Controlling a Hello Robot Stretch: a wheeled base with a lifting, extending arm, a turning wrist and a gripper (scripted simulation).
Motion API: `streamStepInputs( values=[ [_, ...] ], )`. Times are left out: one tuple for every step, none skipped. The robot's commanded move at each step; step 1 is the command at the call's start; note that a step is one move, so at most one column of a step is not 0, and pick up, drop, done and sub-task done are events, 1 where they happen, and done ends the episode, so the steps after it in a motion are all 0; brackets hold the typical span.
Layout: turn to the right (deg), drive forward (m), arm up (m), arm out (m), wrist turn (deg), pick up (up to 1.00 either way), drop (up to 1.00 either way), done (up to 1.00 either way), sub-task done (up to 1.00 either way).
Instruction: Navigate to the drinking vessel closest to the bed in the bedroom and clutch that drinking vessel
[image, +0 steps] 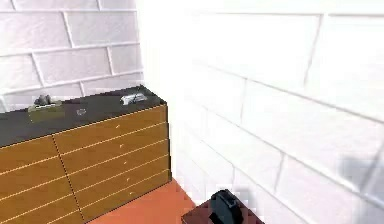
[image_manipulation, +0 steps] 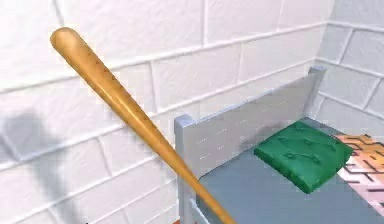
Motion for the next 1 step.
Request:
streamStepInputs(
  values=[
    [-39.0,0.0,0.0,0.0,0.0,0.0,0.0,0.0,0.0]
  ],
)
